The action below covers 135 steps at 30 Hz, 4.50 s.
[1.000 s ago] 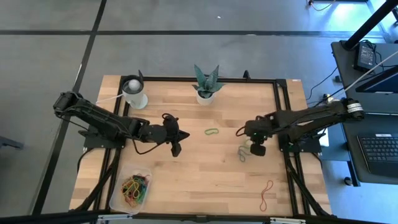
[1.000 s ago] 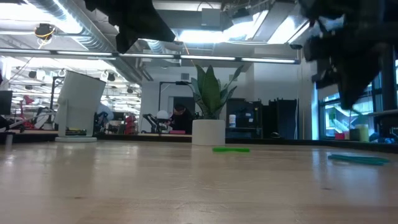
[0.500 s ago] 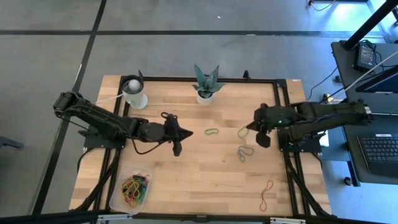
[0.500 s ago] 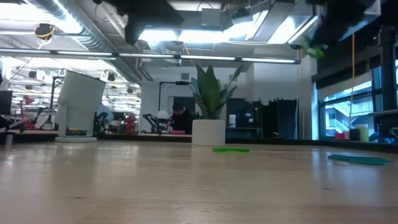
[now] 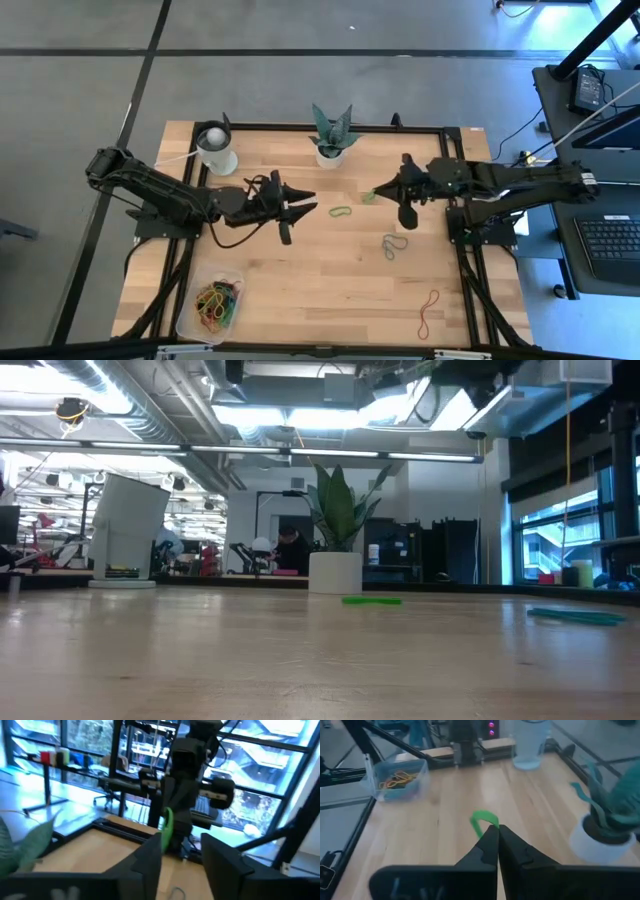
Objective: Pick and place rubber bands into bin
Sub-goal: Put the green rubber band into the transparent bin, then put the red rubber band into the transparent bin
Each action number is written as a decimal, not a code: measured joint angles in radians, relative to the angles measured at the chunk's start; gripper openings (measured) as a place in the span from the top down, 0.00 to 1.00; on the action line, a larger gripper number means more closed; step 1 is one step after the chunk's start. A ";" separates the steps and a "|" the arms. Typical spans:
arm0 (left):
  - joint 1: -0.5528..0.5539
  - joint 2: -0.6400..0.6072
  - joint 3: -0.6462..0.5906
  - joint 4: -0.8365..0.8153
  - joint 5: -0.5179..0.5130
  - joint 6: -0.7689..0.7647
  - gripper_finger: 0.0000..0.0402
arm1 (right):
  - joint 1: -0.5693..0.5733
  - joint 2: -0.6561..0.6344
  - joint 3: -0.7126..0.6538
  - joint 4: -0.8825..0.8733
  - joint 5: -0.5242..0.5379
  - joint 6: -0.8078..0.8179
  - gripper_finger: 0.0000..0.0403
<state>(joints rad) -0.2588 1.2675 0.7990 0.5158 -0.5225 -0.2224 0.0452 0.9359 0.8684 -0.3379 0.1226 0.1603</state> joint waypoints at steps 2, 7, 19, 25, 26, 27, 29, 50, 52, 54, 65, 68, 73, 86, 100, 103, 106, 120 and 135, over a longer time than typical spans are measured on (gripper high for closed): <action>0.000 0.000 0.000 0.006 -0.025 0.009 0.63 | -0.007 0.026 0.000 0.033 -0.039 -0.010 0.99; 0.000 0.000 0.000 0.001 -0.138 0.004 0.53 | -0.011 0.087 0.000 0.071 -0.099 -0.009 0.99; 0.016 0.041 0.046 -0.021 -0.181 0.041 0.54 | -0.019 0.136 -0.001 0.149 -0.136 -0.005 0.99; 0.077 0.184 0.266 -0.204 -0.092 0.154 0.55 | -0.046 0.135 -0.001 0.163 -0.136 -0.005 0.99; 0.088 0.208 0.302 -0.239 -0.085 0.157 0.55 | -0.050 0.135 -0.001 0.164 -0.136 -0.005 0.99; 0.098 0.228 0.337 -0.265 -0.080 0.157 0.55 | -0.052 0.135 -0.001 0.164 -0.135 -0.004 0.99; 0.116 0.262 0.392 -0.299 -0.057 0.156 0.55 | -0.057 0.135 -0.001 0.163 -0.135 -0.004 0.99; 0.161 0.406 0.448 -0.336 0.050 0.052 0.55 | -0.063 0.135 -0.001 0.162 -0.064 -0.036 0.99; 0.161 0.406 0.447 -0.340 0.049 0.052 0.55 | -0.063 0.135 -0.001 0.166 -0.063 -0.042 0.99; 0.160 0.406 0.447 -0.342 0.048 0.050 0.55 | -0.063 0.135 -0.001 0.174 -0.063 -0.044 0.99; 0.153 0.406 0.447 -0.448 0.046 0.046 0.95 | -0.063 0.135 -0.001 0.183 -0.063 -0.043 0.99; 0.153 0.402 0.447 -0.446 0.046 0.019 0.99 | -0.063 0.135 -0.001 0.182 -0.063 -0.039 0.99; 0.148 0.380 0.447 -0.456 0.044 0.068 1.00 | -0.063 0.134 -0.001 0.171 -0.063 -0.006 0.98; 0.110 0.219 0.447 -0.719 -0.016 -0.004 1.00 | -0.063 0.134 -0.001 0.037 -0.064 0.099 0.72; -0.283 0.094 0.447 -1.322 -0.002 -0.543 1.00 | 0.020 0.147 -0.041 -0.006 -0.063 0.323 0.73; -0.375 0.110 0.447 -1.457 0.073 -0.724 1.00 | 0.082 0.178 -0.042 0.011 -0.031 0.383 0.79; -0.461 0.125 0.447 -1.554 0.151 -0.871 1.00 | 0.160 0.226 -0.042 0.048 0.026 0.451 0.88; -0.712 0.144 0.447 -1.700 0.363 -1.110 0.99 | 0.459 0.598 0.335 -0.678 0.064 0.922 0.99; -0.722 0.145 0.316 -1.694 0.489 -1.189 0.76 | 0.681 0.613 0.341 -0.647 0.113 1.245 0.98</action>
<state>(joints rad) -0.9810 1.4120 1.1146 -1.1784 -0.0334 -1.4115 0.7260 1.5490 1.2091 -0.9847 0.2359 1.4058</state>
